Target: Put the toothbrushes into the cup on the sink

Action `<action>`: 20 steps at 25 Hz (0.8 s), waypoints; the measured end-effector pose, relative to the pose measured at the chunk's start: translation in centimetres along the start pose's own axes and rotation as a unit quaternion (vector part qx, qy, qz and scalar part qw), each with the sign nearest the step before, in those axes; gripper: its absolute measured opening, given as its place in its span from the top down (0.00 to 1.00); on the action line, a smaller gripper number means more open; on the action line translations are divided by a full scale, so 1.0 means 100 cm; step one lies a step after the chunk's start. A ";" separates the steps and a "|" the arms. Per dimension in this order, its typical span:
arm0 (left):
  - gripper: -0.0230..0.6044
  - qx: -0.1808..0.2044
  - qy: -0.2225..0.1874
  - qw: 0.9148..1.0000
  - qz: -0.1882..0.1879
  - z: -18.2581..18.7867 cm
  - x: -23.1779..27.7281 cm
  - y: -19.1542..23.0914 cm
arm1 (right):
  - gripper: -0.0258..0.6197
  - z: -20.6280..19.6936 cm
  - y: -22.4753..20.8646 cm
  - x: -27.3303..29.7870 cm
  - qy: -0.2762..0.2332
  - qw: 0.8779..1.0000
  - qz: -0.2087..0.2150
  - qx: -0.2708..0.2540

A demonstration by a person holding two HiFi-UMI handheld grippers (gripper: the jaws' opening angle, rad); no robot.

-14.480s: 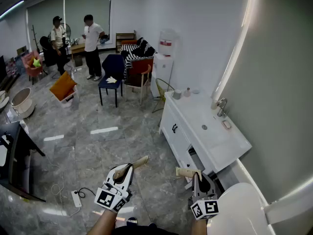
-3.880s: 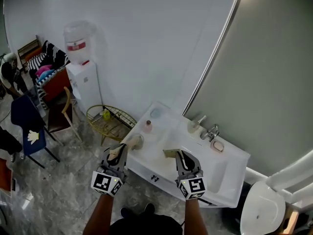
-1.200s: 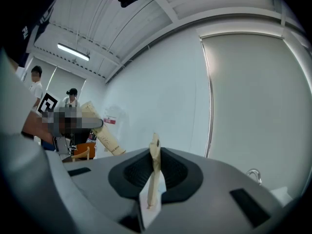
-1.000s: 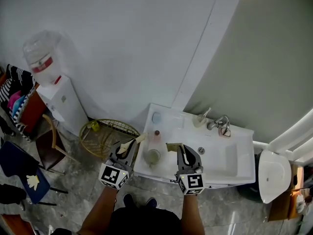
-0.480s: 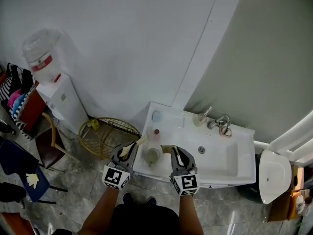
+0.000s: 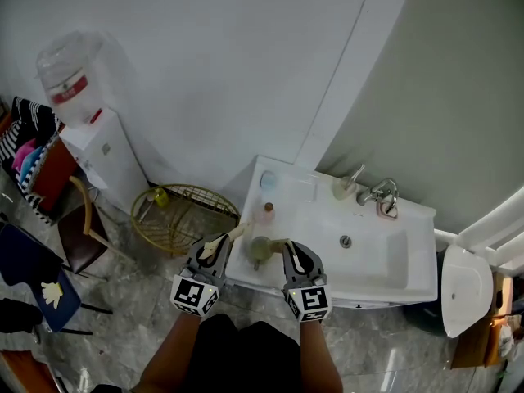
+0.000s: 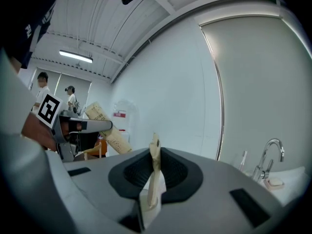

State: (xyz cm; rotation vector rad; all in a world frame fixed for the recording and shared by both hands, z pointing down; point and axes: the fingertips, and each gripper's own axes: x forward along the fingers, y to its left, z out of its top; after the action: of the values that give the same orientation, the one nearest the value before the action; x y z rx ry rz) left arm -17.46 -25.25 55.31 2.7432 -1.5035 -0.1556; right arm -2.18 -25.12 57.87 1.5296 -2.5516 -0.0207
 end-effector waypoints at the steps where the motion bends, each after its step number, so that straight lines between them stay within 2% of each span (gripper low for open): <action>1: 0.92 -0.001 0.001 1.000 0.000 -0.003 -0.001 -0.001 | 0.88 -0.006 0.001 0.000 0.003 1.000 0.001 0.001; 14: 0.92 0.004 -0.003 1.000 -0.002 -0.021 -0.005 0.001 | 0.88 -0.070 -0.001 0.026 0.035 0.999 0.010 0.038; 20: 0.92 0.006 -0.007 1.000 0.002 -0.016 -0.003 0.006 | 0.88 -0.080 0.006 0.033 0.050 0.998 0.020 0.037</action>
State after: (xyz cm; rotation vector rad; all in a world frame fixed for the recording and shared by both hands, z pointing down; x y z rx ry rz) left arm -18.00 -25.39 56.93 2.7545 -1.5171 -0.1684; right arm -3.07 -27.12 66.23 1.4647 -2.5297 0.1523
